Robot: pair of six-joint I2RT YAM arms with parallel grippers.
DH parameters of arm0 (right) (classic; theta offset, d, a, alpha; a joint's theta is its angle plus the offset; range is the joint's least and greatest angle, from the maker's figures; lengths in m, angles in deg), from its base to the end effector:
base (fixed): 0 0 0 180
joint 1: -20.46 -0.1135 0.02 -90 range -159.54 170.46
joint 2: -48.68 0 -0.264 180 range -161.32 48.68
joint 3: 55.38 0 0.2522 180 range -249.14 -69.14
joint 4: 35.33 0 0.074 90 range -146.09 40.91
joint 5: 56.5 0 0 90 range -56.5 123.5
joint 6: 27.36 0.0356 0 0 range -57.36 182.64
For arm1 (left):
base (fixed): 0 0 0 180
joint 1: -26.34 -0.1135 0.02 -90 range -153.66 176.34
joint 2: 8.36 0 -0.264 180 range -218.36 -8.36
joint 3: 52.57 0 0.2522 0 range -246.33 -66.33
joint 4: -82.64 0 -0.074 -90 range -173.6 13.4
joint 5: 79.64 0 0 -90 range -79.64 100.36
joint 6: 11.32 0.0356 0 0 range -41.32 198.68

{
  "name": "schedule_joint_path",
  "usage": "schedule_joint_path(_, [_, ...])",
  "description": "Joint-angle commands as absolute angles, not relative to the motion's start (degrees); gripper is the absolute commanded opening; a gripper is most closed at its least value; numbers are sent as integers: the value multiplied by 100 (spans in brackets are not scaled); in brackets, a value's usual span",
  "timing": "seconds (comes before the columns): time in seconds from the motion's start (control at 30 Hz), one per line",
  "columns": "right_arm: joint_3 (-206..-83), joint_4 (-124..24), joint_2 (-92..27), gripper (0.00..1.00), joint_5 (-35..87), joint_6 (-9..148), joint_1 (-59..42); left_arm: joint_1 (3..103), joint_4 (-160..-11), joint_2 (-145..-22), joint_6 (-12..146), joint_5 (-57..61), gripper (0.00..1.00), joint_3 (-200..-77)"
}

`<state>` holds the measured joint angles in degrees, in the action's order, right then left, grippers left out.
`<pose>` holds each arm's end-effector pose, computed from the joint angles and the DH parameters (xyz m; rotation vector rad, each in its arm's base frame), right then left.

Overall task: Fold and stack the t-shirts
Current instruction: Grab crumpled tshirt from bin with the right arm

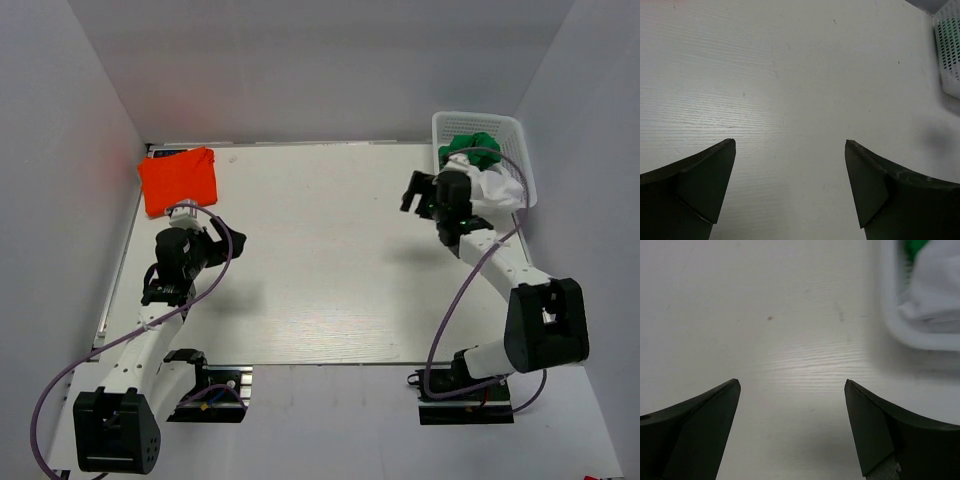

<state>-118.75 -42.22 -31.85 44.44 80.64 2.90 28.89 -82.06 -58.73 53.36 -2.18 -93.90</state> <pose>0.3043 0.0892 0.2551 0.1309 1.9843 0.2122 0.1992 -0.0166 0.2324 -0.2583 2.0077 -0.5290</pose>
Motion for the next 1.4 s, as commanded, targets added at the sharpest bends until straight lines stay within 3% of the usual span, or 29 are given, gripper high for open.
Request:
schedule_joint_path(0.0, [-12389,-4759,-3217,90,4379,7997,1087,2898,-8114,-5811,5337,-55,100,-9498])
schedule_joint_path(0.27, [-14690,-6482,-4648,90,4211,7170,2309,2845,-8158,-5934,5337,-54,100,-9490])
schedule_joint_path(0.4, [-15148,-6657,-5238,90,3413,6520,2660,2845,-8158,-6118,5337,16,100,-9490])
schedule_joint_path(0.57, [-16089,-7150,-6372,90,3588,5975,2863,2845,-8069,-6302,5389,157,100,-9630])
schedule_joint_path(0.7, [-16055,-7020,-6698,90,3174,5886,2890,2845,-8070,-6356,5389,218,100,-9630])
schedule_joint_path(0.8, [-15914,-6729,-6777,75,3095,5948,2898,2845,-8017,-6356,5389,218,100,-9682])
schedule_joint_path(0.87, [-15932,-6624,-6777,31,3147,6009,2907,2845,-8017,-6356,5389,218,100,-9683])
schedule_joint_path(0.93, [-15888,-6448,-6690,1,3226,6141,2916,2845,-8017,-6356,5389,218,100,-9683])
schedule_joint_path(1.37, [-15685,-5586,-4319,0,3465,6414,2907,2845,-7965,-6136,5389,166,100,-9621])
